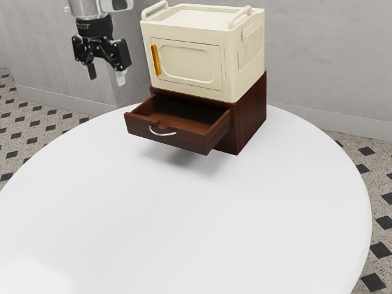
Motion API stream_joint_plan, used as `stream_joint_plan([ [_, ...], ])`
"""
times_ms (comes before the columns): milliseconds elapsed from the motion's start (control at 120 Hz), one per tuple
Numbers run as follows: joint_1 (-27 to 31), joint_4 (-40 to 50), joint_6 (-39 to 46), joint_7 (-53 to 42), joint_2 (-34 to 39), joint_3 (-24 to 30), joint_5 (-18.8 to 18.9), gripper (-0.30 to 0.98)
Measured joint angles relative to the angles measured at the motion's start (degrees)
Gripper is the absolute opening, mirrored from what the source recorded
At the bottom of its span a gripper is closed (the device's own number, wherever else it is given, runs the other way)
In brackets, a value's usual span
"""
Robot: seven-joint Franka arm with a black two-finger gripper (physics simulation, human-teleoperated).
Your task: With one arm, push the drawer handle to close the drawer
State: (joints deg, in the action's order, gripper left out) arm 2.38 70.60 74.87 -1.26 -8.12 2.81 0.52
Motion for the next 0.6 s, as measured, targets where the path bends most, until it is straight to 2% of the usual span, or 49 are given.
stream_joint_plan([
  [400,0.0,-0.2,-1.2,-0.5,0.1,0.1,0.1,0.69],
  [508,-0.8,-4.6,-1.6,0.0,5.7,2.5,1.2,0.69],
  [600,-3.5,-5.3,-1.8,1.1,6.4,2.9,2.6,0.69],
])
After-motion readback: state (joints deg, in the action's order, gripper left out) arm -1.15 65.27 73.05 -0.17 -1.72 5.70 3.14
